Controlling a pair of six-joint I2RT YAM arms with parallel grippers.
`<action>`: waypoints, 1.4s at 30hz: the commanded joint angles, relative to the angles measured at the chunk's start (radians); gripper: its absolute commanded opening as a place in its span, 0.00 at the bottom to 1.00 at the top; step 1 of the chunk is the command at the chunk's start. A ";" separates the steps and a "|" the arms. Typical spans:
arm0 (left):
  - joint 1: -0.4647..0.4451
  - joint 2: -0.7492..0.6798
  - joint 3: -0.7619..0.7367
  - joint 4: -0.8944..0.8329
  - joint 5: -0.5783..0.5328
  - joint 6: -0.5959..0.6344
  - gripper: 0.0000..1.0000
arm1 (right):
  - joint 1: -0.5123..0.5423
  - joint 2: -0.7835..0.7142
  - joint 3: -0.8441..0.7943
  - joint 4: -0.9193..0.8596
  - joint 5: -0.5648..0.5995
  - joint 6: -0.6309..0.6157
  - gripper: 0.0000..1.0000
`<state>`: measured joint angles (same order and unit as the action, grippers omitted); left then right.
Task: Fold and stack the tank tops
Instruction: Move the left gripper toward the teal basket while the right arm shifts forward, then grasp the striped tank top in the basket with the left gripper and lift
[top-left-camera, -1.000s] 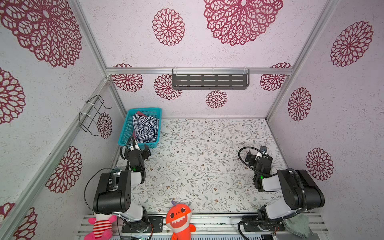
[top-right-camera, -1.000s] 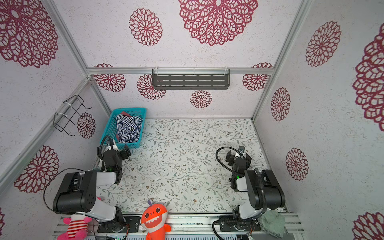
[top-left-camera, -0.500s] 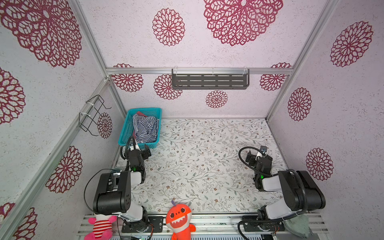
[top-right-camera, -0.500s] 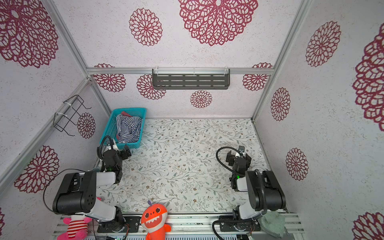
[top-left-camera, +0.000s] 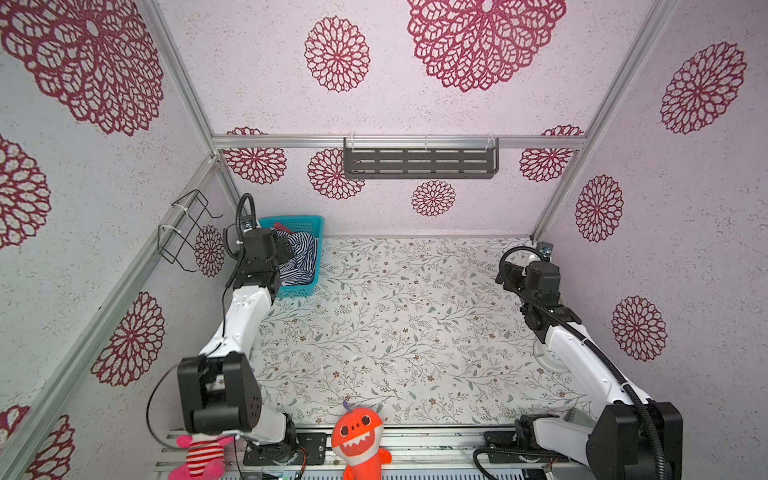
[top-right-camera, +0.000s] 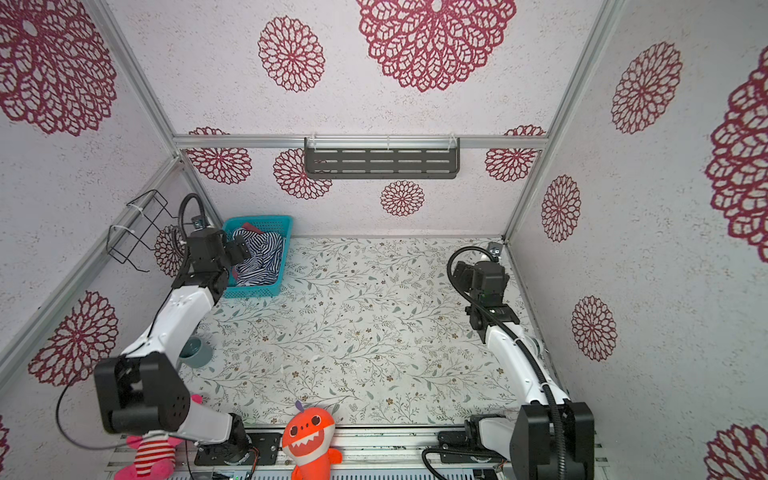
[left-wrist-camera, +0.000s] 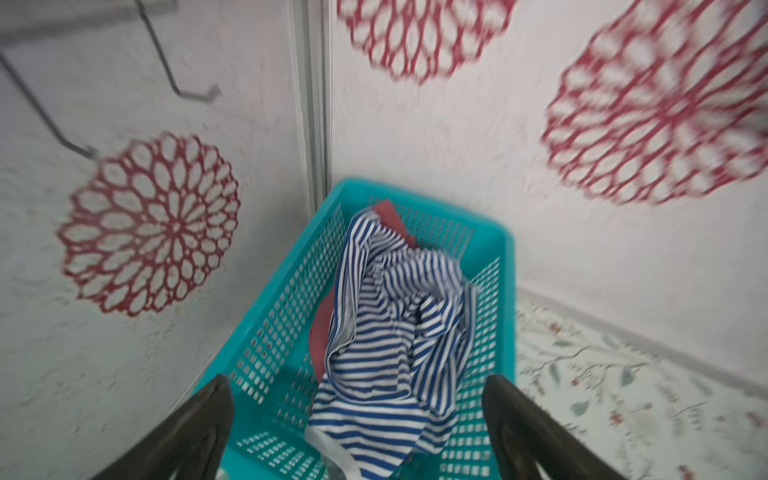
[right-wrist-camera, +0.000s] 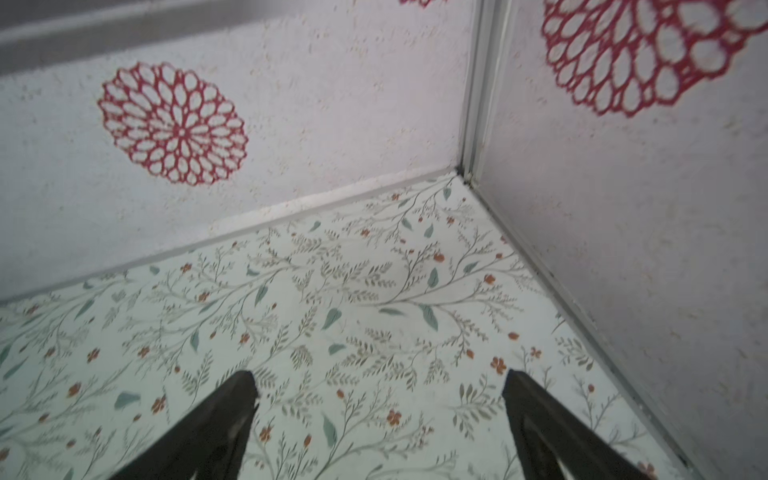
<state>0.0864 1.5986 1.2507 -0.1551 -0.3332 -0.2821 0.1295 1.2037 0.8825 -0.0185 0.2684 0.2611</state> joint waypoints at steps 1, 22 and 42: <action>0.014 0.097 0.031 -0.139 -0.031 -0.036 0.93 | 0.073 0.037 0.081 -0.248 0.005 0.022 0.96; 0.045 0.565 0.520 -0.324 0.104 -0.113 0.01 | 0.214 0.093 0.068 -0.322 0.026 0.021 0.98; -0.358 -0.086 0.633 -0.443 0.027 0.153 0.00 | 0.076 0.302 0.315 -0.386 -0.280 0.048 0.86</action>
<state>-0.2058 1.5303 1.8359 -0.5201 -0.3096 -0.1856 0.2333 1.4994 1.1507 -0.3721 0.0612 0.3157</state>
